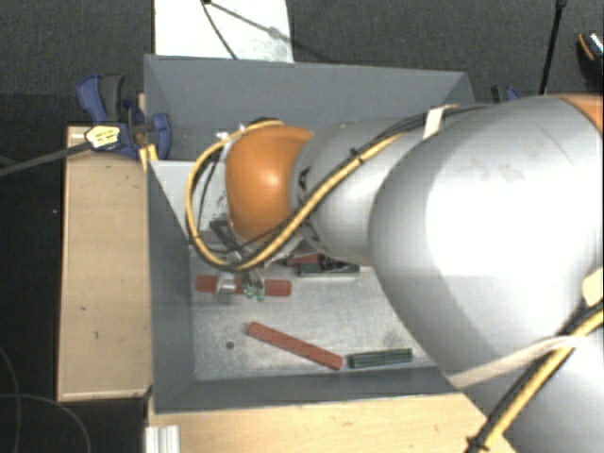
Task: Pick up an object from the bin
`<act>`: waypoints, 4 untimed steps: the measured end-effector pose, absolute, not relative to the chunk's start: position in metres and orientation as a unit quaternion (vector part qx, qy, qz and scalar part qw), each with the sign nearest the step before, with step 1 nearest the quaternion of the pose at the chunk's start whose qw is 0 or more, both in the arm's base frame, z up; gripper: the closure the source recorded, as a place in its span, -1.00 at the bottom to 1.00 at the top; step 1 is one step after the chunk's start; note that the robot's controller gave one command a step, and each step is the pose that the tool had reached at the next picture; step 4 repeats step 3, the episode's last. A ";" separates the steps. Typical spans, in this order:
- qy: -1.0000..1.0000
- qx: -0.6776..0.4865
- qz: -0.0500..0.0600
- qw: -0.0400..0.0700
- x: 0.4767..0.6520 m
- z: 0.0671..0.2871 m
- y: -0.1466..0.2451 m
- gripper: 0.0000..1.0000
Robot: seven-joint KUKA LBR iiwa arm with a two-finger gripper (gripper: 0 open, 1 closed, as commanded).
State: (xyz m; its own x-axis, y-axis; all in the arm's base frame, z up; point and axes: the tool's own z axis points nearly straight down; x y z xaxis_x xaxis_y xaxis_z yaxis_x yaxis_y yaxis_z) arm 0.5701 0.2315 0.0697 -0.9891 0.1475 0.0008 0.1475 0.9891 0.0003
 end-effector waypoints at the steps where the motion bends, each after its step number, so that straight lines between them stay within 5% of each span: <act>1: -0.997 -0.074 -0.001 -0.002 0.571 0.082 0.232 1.00; 2: -0.997 -0.073 -0.002 -0.004 0.573 0.149 0.232 1.00; 4: -0.997 -0.071 -0.002 -0.003 0.574 0.163 0.233 1.00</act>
Offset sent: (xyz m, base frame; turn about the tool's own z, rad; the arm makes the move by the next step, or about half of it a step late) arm -0.0002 0.0001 0.0109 0.0000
